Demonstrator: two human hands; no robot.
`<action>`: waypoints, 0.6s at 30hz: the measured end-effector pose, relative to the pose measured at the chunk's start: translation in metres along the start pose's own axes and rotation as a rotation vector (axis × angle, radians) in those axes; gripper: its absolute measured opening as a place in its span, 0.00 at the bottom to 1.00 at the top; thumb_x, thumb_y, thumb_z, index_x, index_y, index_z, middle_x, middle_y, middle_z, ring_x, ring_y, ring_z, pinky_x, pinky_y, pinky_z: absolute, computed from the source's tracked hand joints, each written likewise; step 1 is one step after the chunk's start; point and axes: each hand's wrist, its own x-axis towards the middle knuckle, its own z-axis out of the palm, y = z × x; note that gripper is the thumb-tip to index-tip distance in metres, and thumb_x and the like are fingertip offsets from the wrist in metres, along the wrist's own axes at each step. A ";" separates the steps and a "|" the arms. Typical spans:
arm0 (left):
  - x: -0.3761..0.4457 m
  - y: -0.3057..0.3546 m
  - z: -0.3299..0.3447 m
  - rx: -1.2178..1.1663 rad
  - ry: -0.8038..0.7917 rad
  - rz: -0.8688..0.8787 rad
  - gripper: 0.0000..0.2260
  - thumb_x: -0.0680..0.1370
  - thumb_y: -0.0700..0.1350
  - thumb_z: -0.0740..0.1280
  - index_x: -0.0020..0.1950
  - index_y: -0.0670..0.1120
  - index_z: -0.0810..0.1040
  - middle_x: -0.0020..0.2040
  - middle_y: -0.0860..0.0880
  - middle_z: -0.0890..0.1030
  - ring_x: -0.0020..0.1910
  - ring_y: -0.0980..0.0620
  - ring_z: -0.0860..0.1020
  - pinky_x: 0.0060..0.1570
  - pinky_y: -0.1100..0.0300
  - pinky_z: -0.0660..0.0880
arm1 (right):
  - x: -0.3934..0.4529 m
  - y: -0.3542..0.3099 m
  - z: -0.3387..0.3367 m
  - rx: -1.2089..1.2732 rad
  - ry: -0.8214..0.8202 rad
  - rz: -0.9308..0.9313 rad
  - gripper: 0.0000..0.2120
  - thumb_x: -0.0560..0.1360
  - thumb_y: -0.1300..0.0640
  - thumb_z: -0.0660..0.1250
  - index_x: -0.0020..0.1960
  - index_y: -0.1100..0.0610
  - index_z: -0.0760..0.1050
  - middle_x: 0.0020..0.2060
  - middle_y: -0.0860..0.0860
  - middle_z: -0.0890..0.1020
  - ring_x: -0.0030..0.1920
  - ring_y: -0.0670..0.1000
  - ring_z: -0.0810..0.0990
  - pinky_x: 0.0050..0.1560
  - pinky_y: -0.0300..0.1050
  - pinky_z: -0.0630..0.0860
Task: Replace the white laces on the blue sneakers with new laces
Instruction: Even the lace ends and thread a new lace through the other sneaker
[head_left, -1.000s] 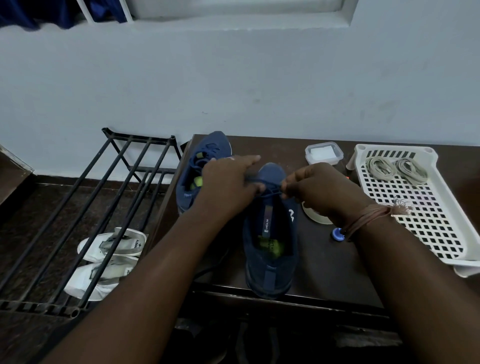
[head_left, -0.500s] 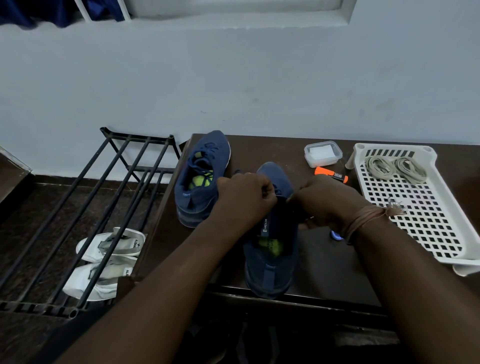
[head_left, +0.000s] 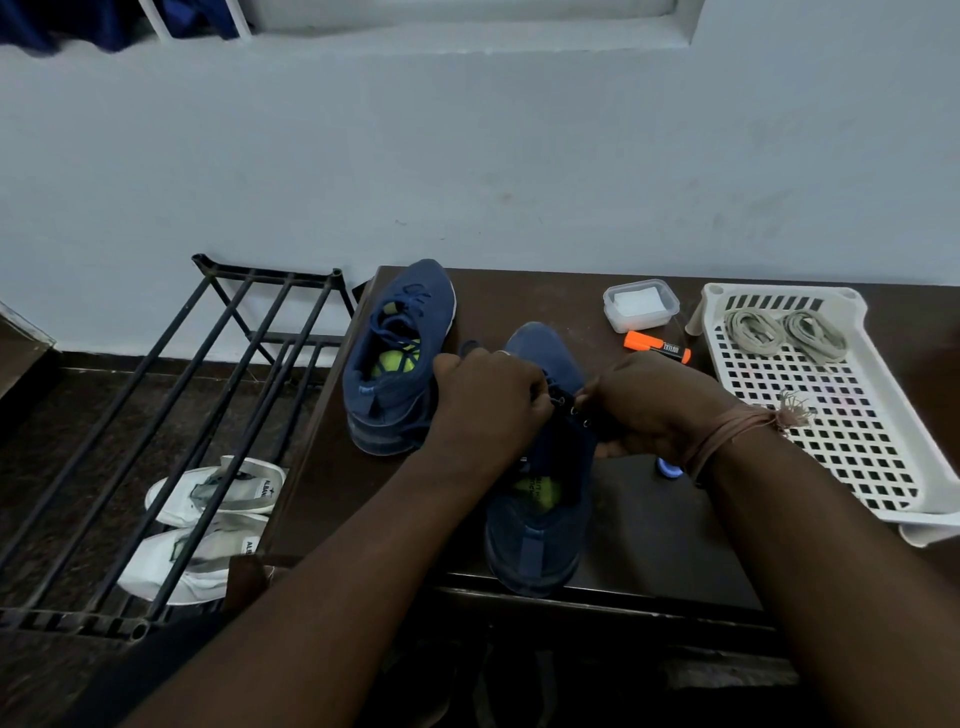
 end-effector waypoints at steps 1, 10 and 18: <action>0.000 0.000 0.001 -0.001 0.002 -0.008 0.10 0.77 0.53 0.65 0.42 0.52 0.84 0.39 0.51 0.80 0.45 0.49 0.78 0.50 0.51 0.59 | 0.000 -0.001 0.000 0.006 0.006 -0.001 0.09 0.78 0.63 0.64 0.57 0.61 0.74 0.51 0.60 0.78 0.39 0.53 0.80 0.29 0.44 0.78; 0.000 0.001 0.003 -0.091 -0.020 0.006 0.08 0.77 0.53 0.64 0.46 0.55 0.83 0.44 0.53 0.83 0.51 0.48 0.78 0.52 0.48 0.64 | 0.000 -0.010 0.008 0.026 0.000 0.131 0.11 0.82 0.56 0.64 0.56 0.63 0.79 0.46 0.59 0.82 0.35 0.53 0.80 0.34 0.45 0.79; 0.009 -0.015 -0.033 -0.554 -0.038 -0.294 0.07 0.79 0.46 0.64 0.48 0.57 0.80 0.46 0.59 0.82 0.49 0.55 0.81 0.58 0.47 0.77 | -0.003 -0.025 -0.004 0.419 0.415 -0.404 0.10 0.79 0.67 0.57 0.39 0.62 0.69 0.39 0.62 0.77 0.38 0.58 0.80 0.47 0.52 0.81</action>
